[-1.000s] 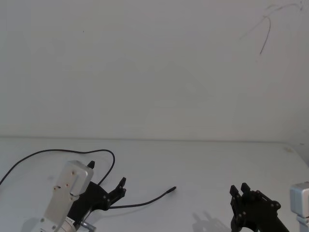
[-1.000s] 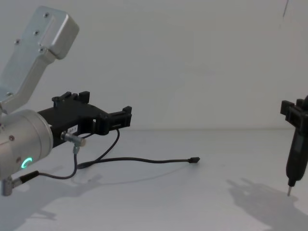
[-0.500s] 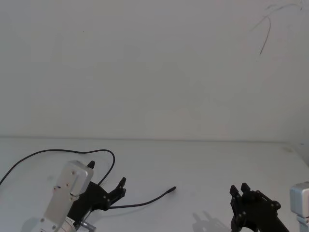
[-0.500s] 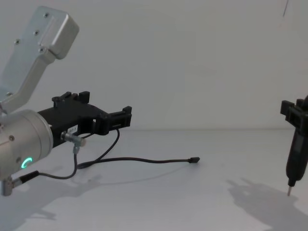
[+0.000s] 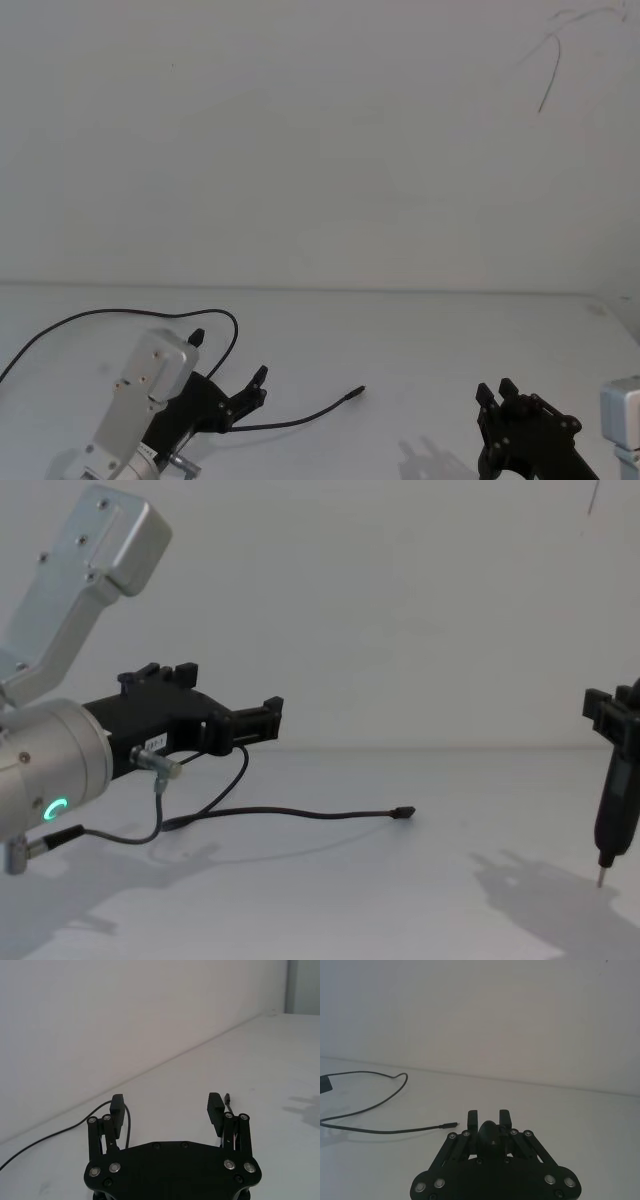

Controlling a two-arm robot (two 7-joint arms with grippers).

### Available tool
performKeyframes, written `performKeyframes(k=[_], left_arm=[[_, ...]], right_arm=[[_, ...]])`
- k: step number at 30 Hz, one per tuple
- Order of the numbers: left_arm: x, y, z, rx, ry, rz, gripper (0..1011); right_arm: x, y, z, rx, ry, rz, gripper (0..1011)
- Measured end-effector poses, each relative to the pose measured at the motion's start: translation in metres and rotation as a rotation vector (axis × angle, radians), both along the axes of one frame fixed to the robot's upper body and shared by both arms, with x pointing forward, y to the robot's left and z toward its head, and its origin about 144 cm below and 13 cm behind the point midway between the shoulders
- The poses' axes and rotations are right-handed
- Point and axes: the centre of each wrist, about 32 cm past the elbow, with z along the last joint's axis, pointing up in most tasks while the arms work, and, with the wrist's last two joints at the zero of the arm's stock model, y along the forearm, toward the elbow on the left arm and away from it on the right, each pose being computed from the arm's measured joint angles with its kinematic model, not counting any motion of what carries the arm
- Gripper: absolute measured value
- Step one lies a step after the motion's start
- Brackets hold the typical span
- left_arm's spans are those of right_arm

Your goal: Pick up the data cable with the one hand.

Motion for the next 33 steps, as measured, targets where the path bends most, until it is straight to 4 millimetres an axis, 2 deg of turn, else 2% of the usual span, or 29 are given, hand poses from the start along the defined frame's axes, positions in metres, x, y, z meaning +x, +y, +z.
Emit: performKeyframes(k=[15, 33], left_arm=[[0.016, 0.017, 0.007, 0.1, -0.011, -0.177, 1001], [0.056, 0.047, 0.0, 0.28, 0.037, -0.405, 1001]], right_arm=[[0.0, 0.0, 0.0, 0.0, 0.0, 0.0, 251], [0.0, 0.0, 0.0, 0.0, 0.0, 0.0, 251]])
